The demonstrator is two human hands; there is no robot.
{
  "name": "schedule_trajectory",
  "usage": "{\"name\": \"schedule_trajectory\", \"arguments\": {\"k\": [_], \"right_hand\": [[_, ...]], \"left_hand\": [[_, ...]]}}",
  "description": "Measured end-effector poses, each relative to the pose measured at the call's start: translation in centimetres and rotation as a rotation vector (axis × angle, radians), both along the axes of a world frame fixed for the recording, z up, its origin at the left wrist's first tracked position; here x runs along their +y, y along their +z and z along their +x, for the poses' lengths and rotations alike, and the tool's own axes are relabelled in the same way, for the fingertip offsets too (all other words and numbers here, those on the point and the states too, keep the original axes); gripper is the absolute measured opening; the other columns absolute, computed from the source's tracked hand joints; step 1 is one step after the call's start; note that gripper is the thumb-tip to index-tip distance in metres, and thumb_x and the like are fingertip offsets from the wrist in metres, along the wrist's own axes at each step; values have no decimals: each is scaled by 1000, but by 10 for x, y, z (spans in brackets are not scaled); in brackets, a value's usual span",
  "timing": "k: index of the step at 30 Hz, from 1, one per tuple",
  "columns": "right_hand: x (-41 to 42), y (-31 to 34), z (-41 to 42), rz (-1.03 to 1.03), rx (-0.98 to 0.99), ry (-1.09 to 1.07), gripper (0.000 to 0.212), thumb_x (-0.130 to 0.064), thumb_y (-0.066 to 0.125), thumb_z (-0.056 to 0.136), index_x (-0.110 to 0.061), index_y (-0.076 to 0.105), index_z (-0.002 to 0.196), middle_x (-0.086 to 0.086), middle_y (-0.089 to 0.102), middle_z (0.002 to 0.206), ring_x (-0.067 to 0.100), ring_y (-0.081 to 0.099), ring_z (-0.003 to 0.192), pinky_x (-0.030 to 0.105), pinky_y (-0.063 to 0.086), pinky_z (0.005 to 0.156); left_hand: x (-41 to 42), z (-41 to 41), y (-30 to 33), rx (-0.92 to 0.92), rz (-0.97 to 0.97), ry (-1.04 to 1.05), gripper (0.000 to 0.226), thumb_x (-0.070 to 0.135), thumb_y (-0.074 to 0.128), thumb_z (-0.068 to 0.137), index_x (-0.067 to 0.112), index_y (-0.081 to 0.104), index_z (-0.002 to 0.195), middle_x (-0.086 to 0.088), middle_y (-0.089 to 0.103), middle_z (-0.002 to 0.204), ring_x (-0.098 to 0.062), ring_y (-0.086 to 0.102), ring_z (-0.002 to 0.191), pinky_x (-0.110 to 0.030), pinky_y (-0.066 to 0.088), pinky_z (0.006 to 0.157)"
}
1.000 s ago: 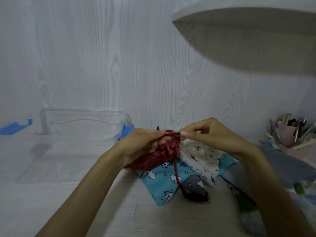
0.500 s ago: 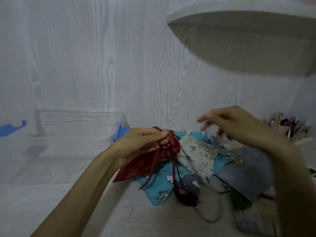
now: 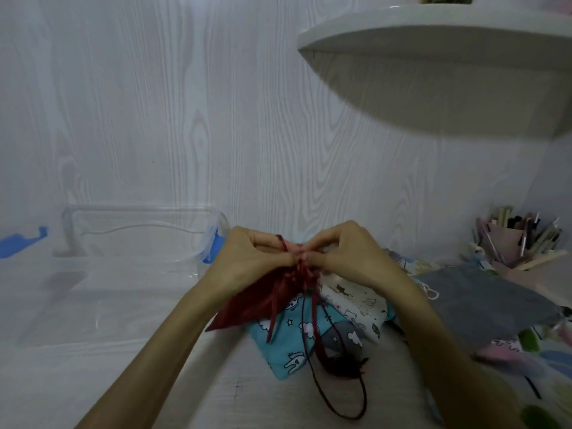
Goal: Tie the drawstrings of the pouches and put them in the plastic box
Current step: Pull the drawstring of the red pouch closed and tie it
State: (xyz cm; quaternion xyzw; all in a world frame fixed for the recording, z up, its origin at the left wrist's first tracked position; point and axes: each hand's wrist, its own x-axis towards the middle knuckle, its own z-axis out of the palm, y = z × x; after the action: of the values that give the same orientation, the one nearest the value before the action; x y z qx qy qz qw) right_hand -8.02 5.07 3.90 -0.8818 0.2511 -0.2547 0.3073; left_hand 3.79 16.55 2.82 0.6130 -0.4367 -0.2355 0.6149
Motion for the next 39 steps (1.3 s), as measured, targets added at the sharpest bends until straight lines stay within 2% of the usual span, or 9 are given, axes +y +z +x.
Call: {"name": "schedule_trajectory", "arguments": {"k": [3,6,9,12,17,23,28,32,39], "right_hand": [[15,-1,10,-374,-424,-138,12,-18,70,82,-21,75,93,-10,69,82,1,64,72,15,52,68],[15,-5,15,-586,-561,-142,13,-16,69,83,-15,74,95,-2,71,89,7,65,76,23,56,72],[9,-11,12,-447,-358,-111,12,-18,73,79,-19,76,91,-4,72,85,4,65,71,24,57,72],[3,-14,6,-193,-63,-29,12,-20,76,77,-20,76,88,-9,72,78,-7,61,60,6,49,62],[-3,-13,-3,183,204,208,13,-23,67,85,-17,74,94,-2,74,80,5,69,68,17,52,59],[-4,-5,0,356,-136,35,15,-19,61,90,-9,67,99,3,67,64,6,53,40,12,35,38],[-9,-8,-4,636,-6,224,22,-9,56,92,-10,66,111,0,64,73,5,54,52,13,36,39],[-13,-9,-7,807,4,298,15,-18,62,84,-7,70,91,1,70,74,6,62,58,12,43,44],[-17,-6,-10,614,58,129,12,-18,71,79,-10,74,88,4,75,80,5,68,64,11,49,51]], "left_hand": [[-2,-4,5,-91,-319,140,14,2,73,76,12,75,87,-2,75,74,-13,73,71,-19,57,67],[-5,-3,5,-232,-468,203,18,2,72,77,13,73,91,8,74,79,-7,72,78,-15,55,75],[-12,5,-15,-234,-361,220,21,2,73,76,18,74,90,10,74,78,-7,72,78,-19,56,77],[-17,13,-38,-224,-245,212,20,2,73,77,11,74,94,2,75,84,-9,72,79,-24,58,77],[-18,22,-46,-75,-269,191,15,3,71,79,8,75,93,0,76,82,-13,73,77,-20,57,70],[-19,19,-45,-122,-327,94,16,-1,71,76,7,74,90,3,76,82,-9,72,79,-13,53,72],[-21,16,-44,-287,-406,114,19,3,76,71,18,74,82,-7,69,82,-9,65,76,-13,51,69],[-20,13,-45,-246,-399,94,15,11,78,66,20,73,77,5,71,69,-4,65,62,-13,53,63],[-22,15,-52,-178,-274,-57,20,7,69,79,8,73,99,1,75,92,-11,71,90,-20,55,80]]}}
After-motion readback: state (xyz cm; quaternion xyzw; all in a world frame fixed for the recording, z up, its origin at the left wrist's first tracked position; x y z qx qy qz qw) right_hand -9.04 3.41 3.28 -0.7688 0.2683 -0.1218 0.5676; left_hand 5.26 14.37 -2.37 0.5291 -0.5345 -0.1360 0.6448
